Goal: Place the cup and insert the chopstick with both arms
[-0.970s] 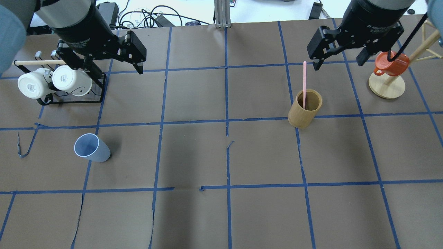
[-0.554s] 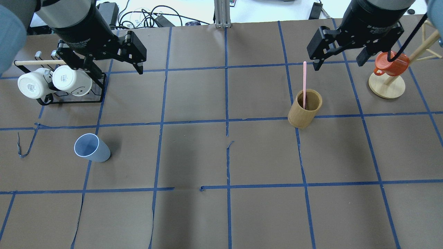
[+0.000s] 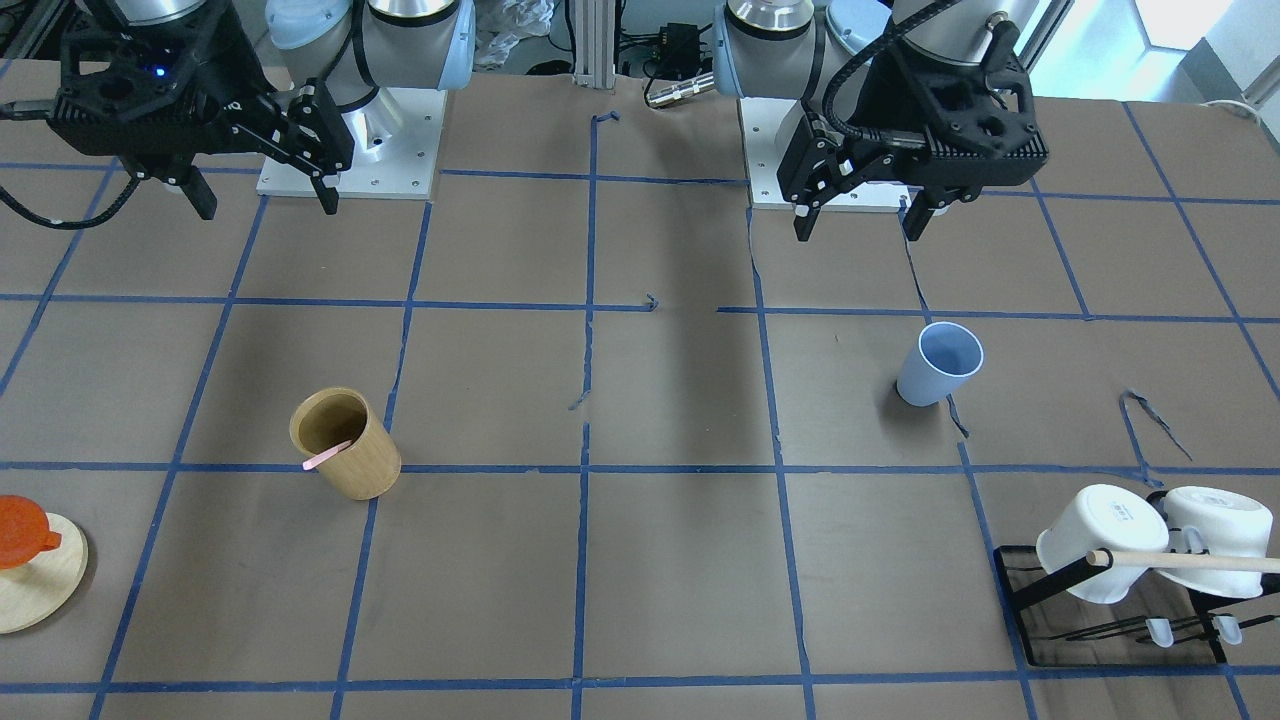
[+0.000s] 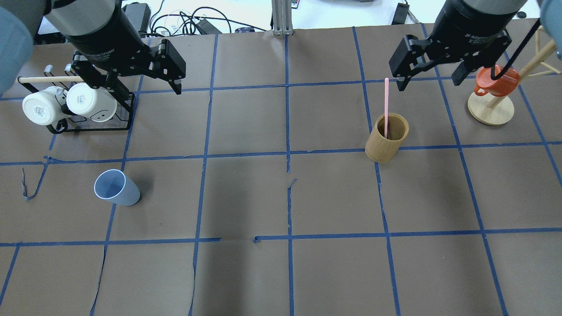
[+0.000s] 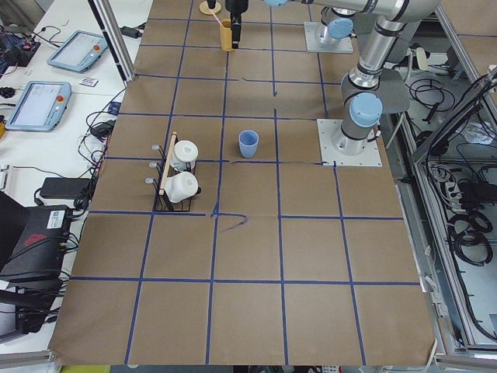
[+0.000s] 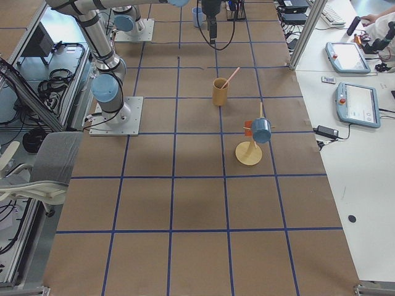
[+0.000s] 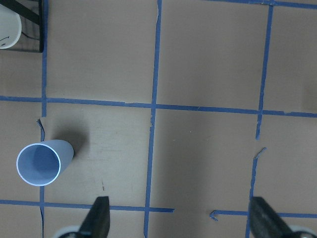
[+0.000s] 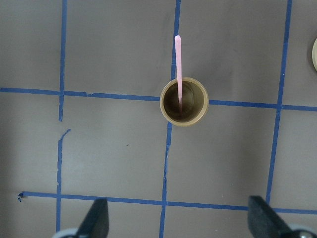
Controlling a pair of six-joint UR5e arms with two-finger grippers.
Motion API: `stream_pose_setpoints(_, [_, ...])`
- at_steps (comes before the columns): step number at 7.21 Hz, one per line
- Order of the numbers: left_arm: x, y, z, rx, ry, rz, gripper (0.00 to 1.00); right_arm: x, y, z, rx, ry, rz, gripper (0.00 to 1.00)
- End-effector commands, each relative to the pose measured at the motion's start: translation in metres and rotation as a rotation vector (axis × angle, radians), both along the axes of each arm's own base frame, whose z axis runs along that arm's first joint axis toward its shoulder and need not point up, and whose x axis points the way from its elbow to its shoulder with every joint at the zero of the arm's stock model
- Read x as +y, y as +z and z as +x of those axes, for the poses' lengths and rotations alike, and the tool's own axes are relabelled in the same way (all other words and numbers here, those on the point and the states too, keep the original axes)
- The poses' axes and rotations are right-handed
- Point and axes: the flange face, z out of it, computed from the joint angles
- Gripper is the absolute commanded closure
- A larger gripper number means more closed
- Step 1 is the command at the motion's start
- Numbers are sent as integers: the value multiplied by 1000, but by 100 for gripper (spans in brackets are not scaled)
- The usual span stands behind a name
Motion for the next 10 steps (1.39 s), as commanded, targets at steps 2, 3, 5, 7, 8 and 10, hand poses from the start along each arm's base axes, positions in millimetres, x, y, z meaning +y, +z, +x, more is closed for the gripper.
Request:
stream_pose_setpoints(2, [-1,-30,8,-13,-11,68,0,0,-1,0,-1,1,1,0])
stream_pose_setpoints(3, [4,-71,18,-15,-56,134,0,0,-1,0,2,-1,1,0])
stream_pose_setpoints(5, [-3,-155,76,-14,-76,116,2,0,0,0,2,-1,0,0])
stream_pose_setpoints(7, [4,-213,125,-26,-109,136,2,-11,10,-1,-1,-2,-26,0])
stream_pose_setpoints(8, [8,-231,139,-65,-101,184,2,-48,-9,0,-6,-2,10,0])
stream_pose_setpoints(10, [26,-263,143,-82,-93,259,4,-107,-46,2,7,13,127,0])
